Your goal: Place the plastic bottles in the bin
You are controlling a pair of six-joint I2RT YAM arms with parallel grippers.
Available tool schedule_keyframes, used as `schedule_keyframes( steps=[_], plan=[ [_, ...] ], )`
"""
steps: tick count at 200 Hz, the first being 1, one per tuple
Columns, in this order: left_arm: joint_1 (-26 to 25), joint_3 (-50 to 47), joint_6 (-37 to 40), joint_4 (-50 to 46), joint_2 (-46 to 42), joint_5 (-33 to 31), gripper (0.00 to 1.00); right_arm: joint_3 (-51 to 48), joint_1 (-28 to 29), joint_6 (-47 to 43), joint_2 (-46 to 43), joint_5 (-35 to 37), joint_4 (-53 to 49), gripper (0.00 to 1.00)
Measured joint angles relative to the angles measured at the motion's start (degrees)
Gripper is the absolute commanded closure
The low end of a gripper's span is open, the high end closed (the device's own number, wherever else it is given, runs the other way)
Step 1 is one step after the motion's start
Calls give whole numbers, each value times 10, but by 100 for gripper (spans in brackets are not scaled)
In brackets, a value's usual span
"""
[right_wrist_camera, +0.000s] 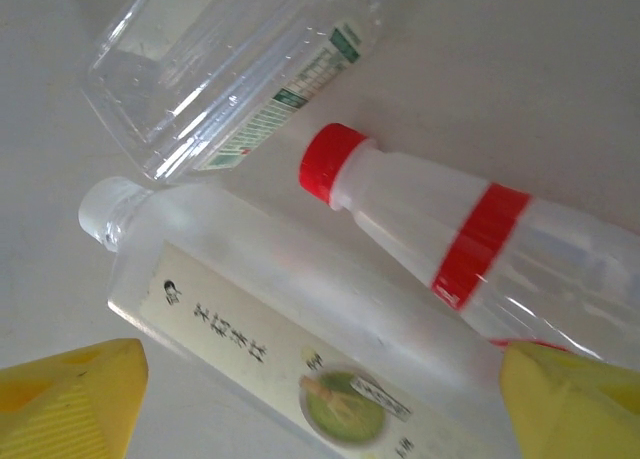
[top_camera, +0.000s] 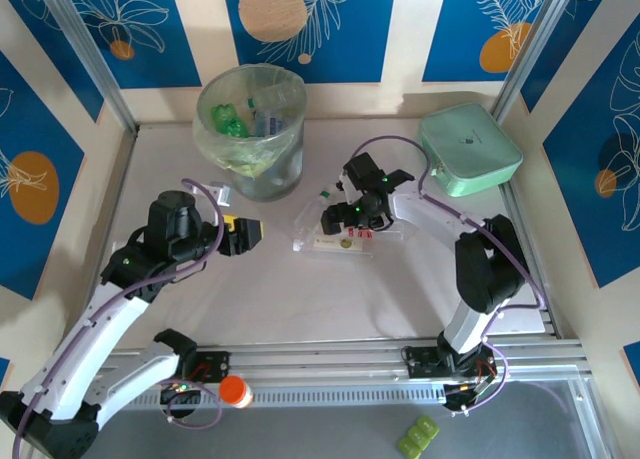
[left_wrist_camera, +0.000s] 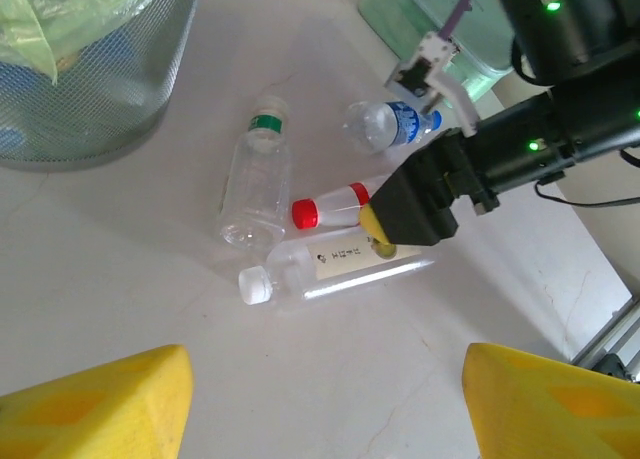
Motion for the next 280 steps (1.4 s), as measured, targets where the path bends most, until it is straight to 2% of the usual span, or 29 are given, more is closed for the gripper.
schedule_keyframes(
  steps=[34,88,154,186,220,243,280],
  plan=[
    [0,0,12,3,2,0,29,4,7,-4,31,-27,-2,9],
    [0,0,16,4,1,-1,29,3,23,-8,34,-63,0,9],
    [4,0,18,4,1,-11,29,-44,73,-13,15,-59,0,7],
    [5,0,21,4,7,-11,29,-44,101,-19,14,-14,-5,7],
    [11,0,22,4,7,-12,29,-44,175,-34,16,108,-33,8],
    [15,0,22,4,8,-12,29,-44,212,-44,17,158,-43,14],
    [18,0,22,4,14,-12,29,-44,216,-47,17,179,-45,25]
  ],
)
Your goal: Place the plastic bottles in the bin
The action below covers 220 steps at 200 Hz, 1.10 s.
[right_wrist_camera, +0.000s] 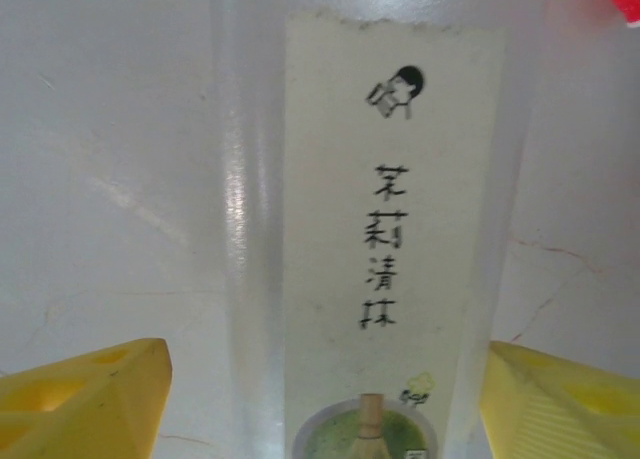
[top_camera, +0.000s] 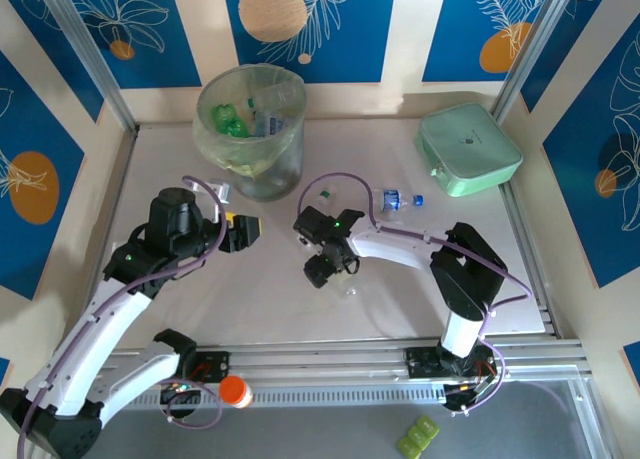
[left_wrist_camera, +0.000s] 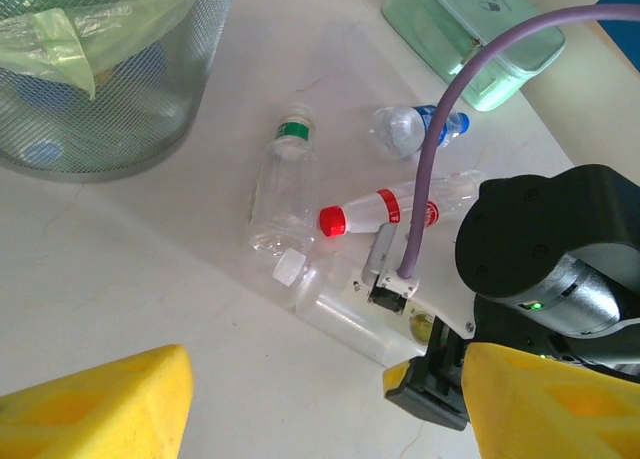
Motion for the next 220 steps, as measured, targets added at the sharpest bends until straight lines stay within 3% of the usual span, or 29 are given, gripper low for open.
schedule_keyframes(
  steps=[31,85,128,194,220],
  plan=[
    [10,0,0,0,6,0,28,-5,7,-3,5,4,0,28],
    [17,-1,0,2,9,0,28,-25,8,8,6,-8,14,46],
    [18,-6,-7,8,15,1,24,-39,9,10,-18,-19,20,47],
    [18,-22,-79,52,1,46,7,-80,8,24,-251,-86,63,48],
    [15,-33,-106,114,-27,100,2,-88,-11,36,-339,-150,95,48]
  ],
)
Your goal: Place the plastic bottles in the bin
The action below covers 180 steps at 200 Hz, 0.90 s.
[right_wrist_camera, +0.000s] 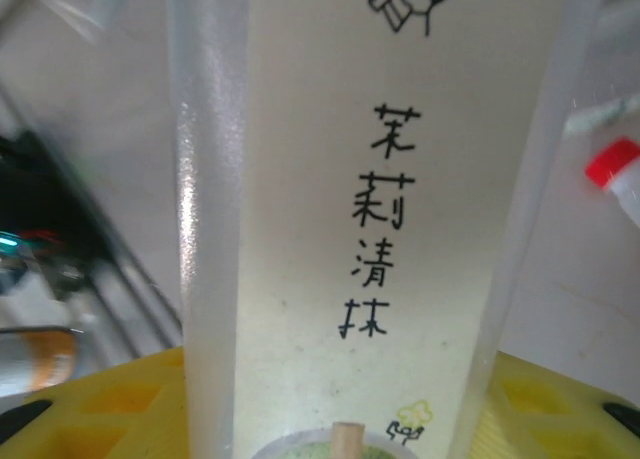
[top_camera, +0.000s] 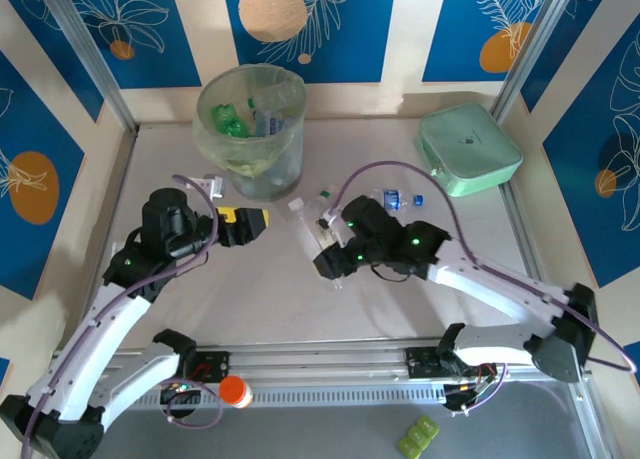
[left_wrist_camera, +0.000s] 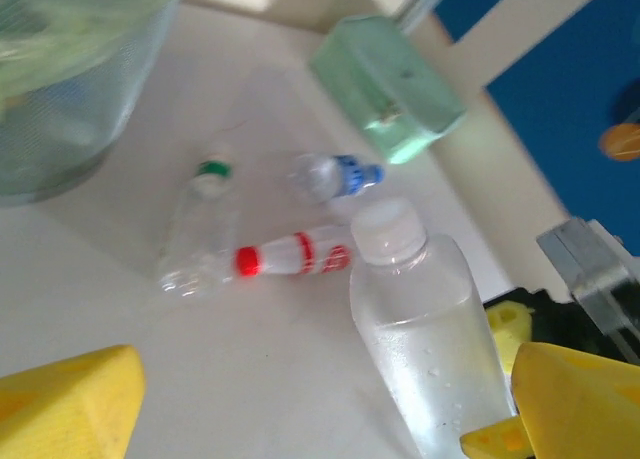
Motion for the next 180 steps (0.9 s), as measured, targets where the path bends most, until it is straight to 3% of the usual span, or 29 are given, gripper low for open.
schedule_keyframes(
  steps=[27,58,86,140,180],
  plan=[
    [-15,-33,-40,109,-11,90,2,-1,-30,14,-58,-75,41,48],
    [-71,-50,-79,221,18,167,1,-5,-46,33,-94,-152,89,47],
    [-116,-57,-93,293,27,188,2,-14,-61,61,-113,-214,135,48],
    [-145,-83,-160,452,55,196,11,-48,-78,132,-129,-292,238,48],
    [-156,-92,-190,517,74,191,34,-70,-78,163,-130,-313,290,48]
  ],
)
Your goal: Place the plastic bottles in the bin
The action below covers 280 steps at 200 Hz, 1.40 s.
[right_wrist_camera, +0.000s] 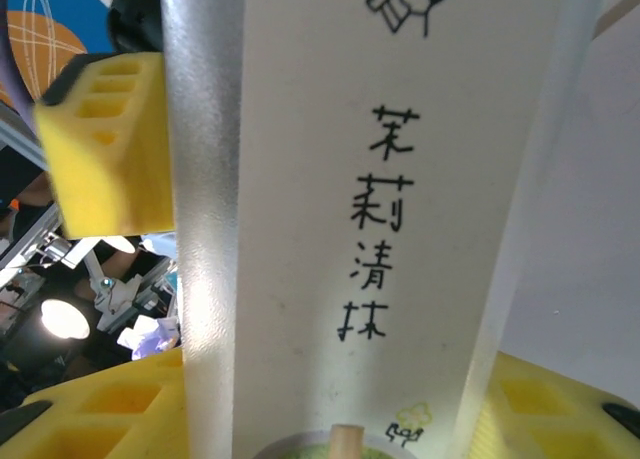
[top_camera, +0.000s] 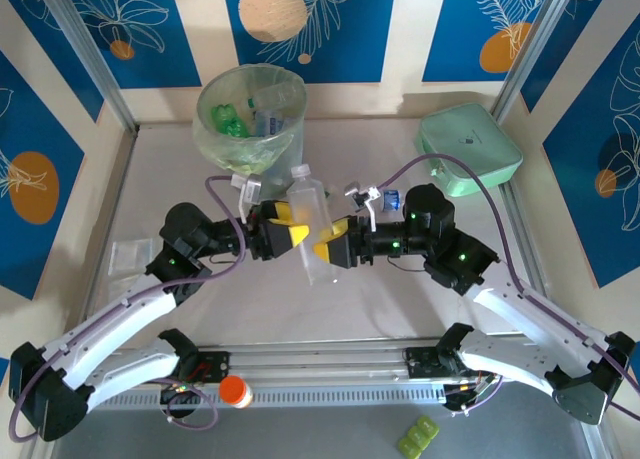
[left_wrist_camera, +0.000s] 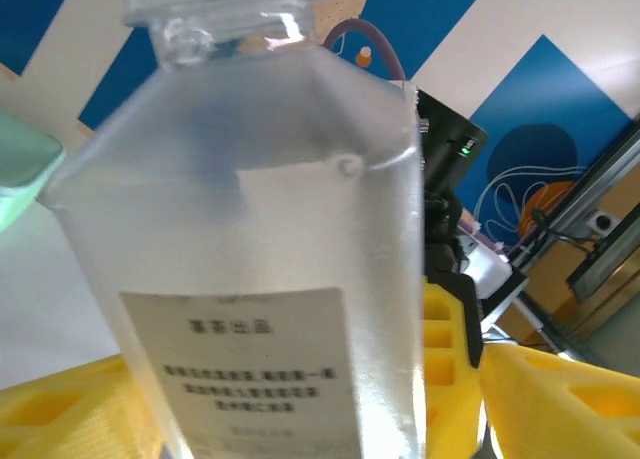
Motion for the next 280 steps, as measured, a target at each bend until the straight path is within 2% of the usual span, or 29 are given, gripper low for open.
schedule_keyframes(
  steps=[65,80,92,101,112,131,162,197,232,255,280],
  plan=[
    [-17,-5,-16,56,17,-11,43,-10,3,8,-16,-3,26,48],
    [-20,-5,-17,60,18,-13,45,-10,3,7,-18,-2,26,38],
    [-22,-4,-12,60,19,-14,47,-10,3,12,-19,3,23,24],
    [-27,-3,-6,52,19,-12,51,-10,3,7,-19,11,21,18],
    [-32,2,6,31,17,-14,56,-10,3,9,-21,23,12,16],
    [-34,25,38,-33,8,-36,58,-10,2,2,-33,45,-9,15],
    [-25,130,96,-177,16,-97,64,-10,-7,-8,-82,86,-49,14],
    [26,301,111,-304,92,-153,67,-2,-40,-19,-142,128,-99,14],
    [89,408,71,-393,168,-230,67,2,-65,-25,-166,149,-135,14],
    [130,504,32,-461,242,-273,73,2,-68,-27,-167,155,-151,14],
    [174,595,-17,-517,319,-319,72,2,-68,-31,-167,159,-165,14]
  ],
)
